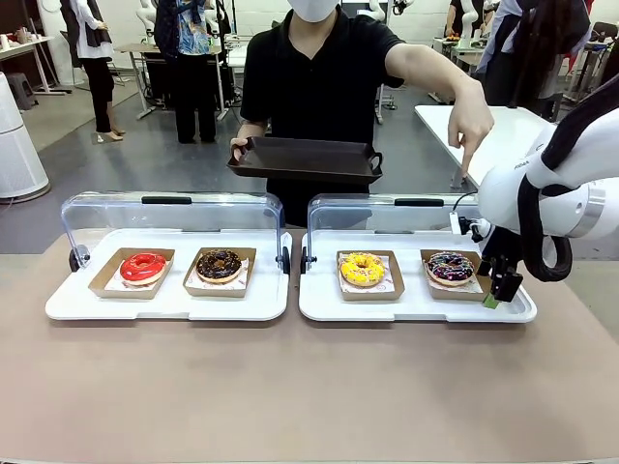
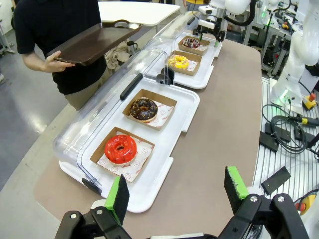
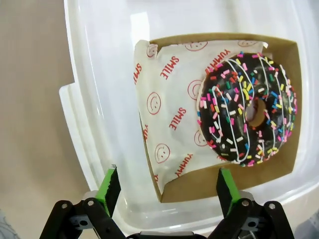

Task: Provide the desired donut to the person.
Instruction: Pick up and lift the Paper togo box containing the Donut pointed at by the person.

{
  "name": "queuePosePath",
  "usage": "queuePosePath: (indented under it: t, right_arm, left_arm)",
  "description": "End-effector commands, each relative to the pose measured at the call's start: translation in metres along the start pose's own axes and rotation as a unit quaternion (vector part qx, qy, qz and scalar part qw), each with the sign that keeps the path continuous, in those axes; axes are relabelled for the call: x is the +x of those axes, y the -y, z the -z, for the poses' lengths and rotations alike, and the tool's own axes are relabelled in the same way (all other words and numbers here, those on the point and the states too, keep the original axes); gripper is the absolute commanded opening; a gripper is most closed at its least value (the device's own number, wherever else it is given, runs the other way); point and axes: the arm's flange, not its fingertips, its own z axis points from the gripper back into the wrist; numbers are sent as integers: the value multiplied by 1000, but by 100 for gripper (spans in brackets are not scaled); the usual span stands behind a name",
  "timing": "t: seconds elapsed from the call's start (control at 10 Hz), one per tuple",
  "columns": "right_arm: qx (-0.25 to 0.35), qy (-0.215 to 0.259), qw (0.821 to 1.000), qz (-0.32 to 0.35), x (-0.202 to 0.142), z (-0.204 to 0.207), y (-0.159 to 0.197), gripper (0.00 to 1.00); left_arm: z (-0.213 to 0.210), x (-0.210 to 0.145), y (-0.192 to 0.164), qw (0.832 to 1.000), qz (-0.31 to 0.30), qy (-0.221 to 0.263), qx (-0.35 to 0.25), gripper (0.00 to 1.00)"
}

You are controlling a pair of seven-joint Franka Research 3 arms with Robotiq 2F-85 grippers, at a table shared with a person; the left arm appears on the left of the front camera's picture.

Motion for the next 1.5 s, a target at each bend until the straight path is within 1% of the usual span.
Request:
queuePosePath:
  t: [0.0, 0.2, 0.5, 0.6, 0.8, 0.9, 1.0, 1.4]
  right_arm:
    - [8, 20, 1000, -10, -1, 5, 8, 100]
    - [15, 20, 1000, -8, -1, 9, 10, 100]
    - [17, 26, 999, -9, -1, 10, 10, 11]
    - [15, 27, 999, -9, -1, 10, 10, 0]
    - [14, 25, 1000, -11, 0, 9, 9, 0]
    - [12, 24, 1000, -13, 0, 6, 8, 2]
    - [9, 24, 1000, -14, 1, 3, 7, 0]
    - [3, 18, 1000, -24, 3, -13, -4, 0]
  left_arm:
    - [-1, 1, -1, 1000, 8, 12, 1, 100]
    - [-1, 1, -1, 1000, 8, 12, 1, 100]
    - [-1, 1, -1, 1000, 8, 12, 1, 100]
    - [-1, 1, -1, 1000, 8, 12, 1, 100]
    - [-1, 1, -1, 1000, 8, 12, 1, 100]
    - [-1, 1, -1, 1000, 8, 12, 1, 100]
    - [-1, 1, -1, 1000, 8, 12, 1, 100]
    - [-1, 1, -1, 1000, 8, 12, 1, 100]
